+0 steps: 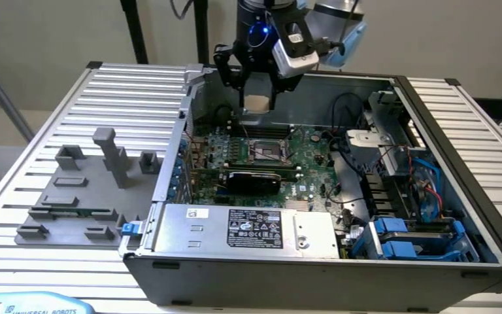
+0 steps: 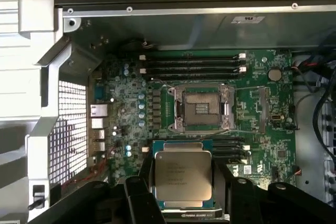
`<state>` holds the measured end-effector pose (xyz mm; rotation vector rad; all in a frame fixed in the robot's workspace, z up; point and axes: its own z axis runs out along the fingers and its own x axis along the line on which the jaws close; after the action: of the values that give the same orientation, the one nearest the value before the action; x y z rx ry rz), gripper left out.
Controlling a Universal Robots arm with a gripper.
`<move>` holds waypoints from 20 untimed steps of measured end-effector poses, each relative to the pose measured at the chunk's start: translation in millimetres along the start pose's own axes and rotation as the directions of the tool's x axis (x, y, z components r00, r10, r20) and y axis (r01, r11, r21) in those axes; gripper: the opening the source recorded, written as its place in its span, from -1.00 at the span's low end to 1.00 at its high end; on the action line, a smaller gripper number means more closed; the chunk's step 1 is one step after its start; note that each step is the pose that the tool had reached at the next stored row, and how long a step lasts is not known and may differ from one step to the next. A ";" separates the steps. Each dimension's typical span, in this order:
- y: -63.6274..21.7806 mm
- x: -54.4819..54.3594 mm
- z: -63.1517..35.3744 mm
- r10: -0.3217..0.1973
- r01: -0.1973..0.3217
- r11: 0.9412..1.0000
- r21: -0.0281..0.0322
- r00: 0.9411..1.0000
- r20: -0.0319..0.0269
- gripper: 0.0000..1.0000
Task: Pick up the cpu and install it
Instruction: 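Pick up the cpu and move it towards the insertion slot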
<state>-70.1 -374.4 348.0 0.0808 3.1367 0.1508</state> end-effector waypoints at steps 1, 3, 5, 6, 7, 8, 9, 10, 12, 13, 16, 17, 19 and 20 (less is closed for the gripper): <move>3.0 -3.1 2.0 0.000 0.000 1.000 0.000 1.000 0.000 0.09; 9.3 -9.7 6.3 0.000 0.000 1.000 0.000 1.000 0.000 0.09; 15.8 -16.3 10.7 0.000 0.000 1.000 0.000 1.000 0.000 0.09; 19.0 -18.8 12.8 0.000 0.000 1.000 0.000 1.000 0.000 0.09; 21.9 -21.1 14.9 0.000 0.000 1.000 0.000 1.000 0.000 0.09; 24.8 -23.2 17.0 0.000 0.000 1.000 0.000 1.000 0.000 0.09; 27.6 -25.3 19.0 0.000 0.000 1.000 0.000 1.000 0.000 0.09; 30.1 -27.6 21.1 0.000 0.000 1.000 0.000 1.000 0.000 0.09; 33.6 -32.6 24.2 0.000 0.000 1.000 0.000 1.000 0.000 0.09; 34.2 -34.2 24.8 0.000 0.000 1.000 0.000 1.000 0.000 0.09; 34.2 -34.6 24.8 0.000 0.000 1.000 0.000 1.000 -0.001 0.09; 34.2 -34.6 24.8 0.000 0.000 1.000 0.000 1.000 -0.001 0.09; 34.2 -34.7 24.9 0.000 0.000 1.000 0.000 1.000 -0.001 0.09; 34.2 -34.7 24.9 0.000 0.000 1.000 0.000 1.000 -0.001 0.09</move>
<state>-33.6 -339.8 326.4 0.0806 3.1375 0.1512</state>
